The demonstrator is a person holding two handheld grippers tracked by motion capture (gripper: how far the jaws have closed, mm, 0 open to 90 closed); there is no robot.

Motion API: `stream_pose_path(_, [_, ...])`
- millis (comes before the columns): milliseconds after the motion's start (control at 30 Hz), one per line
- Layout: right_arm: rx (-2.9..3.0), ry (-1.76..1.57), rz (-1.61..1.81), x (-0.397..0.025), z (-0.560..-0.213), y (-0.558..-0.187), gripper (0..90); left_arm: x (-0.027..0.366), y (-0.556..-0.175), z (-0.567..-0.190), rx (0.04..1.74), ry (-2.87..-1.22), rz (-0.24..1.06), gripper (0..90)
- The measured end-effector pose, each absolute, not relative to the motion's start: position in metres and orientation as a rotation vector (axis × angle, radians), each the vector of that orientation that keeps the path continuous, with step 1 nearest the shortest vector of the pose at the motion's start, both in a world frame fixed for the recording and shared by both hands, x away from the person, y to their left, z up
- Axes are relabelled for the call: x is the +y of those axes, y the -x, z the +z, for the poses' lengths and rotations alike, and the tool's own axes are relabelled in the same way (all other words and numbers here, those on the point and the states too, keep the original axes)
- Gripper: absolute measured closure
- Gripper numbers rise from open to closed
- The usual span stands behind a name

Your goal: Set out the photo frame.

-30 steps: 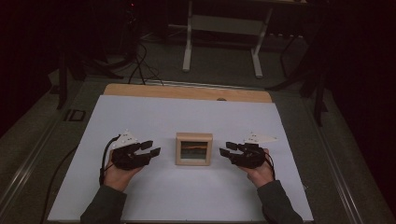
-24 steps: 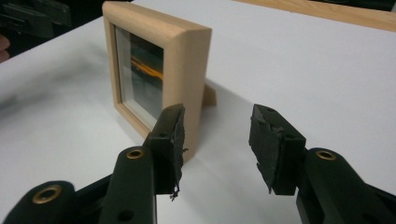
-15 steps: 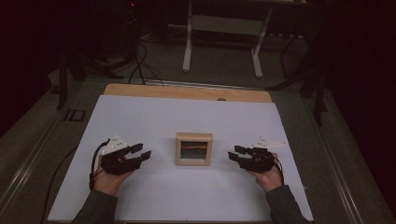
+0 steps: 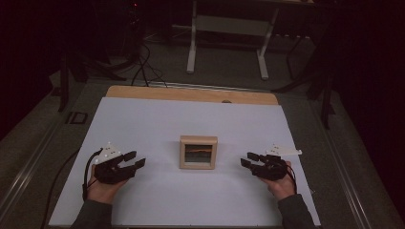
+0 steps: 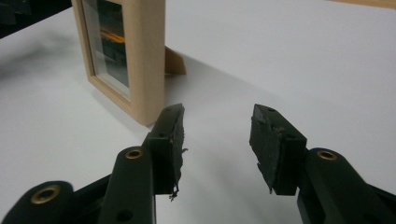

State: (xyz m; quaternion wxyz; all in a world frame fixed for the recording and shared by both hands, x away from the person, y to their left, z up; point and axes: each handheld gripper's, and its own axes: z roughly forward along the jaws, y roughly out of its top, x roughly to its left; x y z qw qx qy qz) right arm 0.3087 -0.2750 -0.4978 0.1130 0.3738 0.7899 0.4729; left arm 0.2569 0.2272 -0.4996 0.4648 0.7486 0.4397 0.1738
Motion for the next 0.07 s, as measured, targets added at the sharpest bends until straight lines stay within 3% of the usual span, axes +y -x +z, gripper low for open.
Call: stream_pose_path(67, [2.309,-1.108,1.392,-0.2776,-0.4995,-0.3083,52.9,0.2292,-0.2560,-0.5017,1.098,-1.840,0.442,49.7])
